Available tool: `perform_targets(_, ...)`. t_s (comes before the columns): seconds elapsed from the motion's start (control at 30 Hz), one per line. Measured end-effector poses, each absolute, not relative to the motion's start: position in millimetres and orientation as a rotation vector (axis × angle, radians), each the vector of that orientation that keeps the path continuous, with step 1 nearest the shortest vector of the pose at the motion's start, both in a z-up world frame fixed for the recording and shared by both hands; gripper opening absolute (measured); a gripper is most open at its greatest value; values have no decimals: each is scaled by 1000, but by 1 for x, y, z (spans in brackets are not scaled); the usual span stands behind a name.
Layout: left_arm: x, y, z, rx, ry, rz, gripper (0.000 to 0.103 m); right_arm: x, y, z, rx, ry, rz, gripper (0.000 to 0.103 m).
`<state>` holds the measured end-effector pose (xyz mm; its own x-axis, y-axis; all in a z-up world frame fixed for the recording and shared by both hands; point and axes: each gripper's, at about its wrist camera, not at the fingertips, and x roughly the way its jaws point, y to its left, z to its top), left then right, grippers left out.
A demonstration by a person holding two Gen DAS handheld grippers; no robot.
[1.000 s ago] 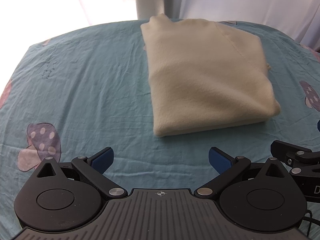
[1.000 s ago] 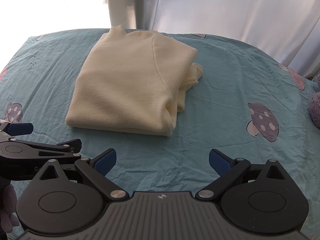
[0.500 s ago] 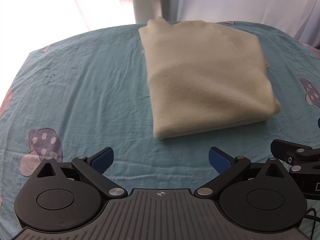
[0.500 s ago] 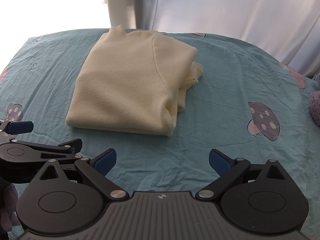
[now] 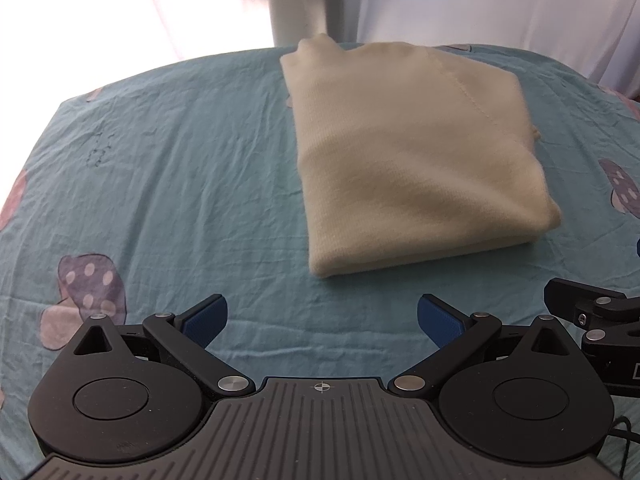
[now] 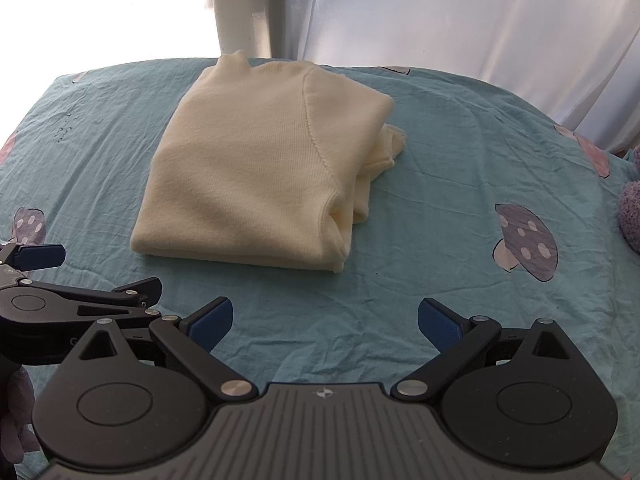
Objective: Fold small clothes
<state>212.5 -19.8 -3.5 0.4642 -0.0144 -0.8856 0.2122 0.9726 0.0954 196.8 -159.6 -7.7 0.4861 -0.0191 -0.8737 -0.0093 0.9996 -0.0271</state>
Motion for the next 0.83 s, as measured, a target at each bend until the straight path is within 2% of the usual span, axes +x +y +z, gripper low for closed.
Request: perform_targets(0.83, 209, -20, -3, 216, 1073, -158, 103, 193, -157, -3, -34, 1054, -26, 99)
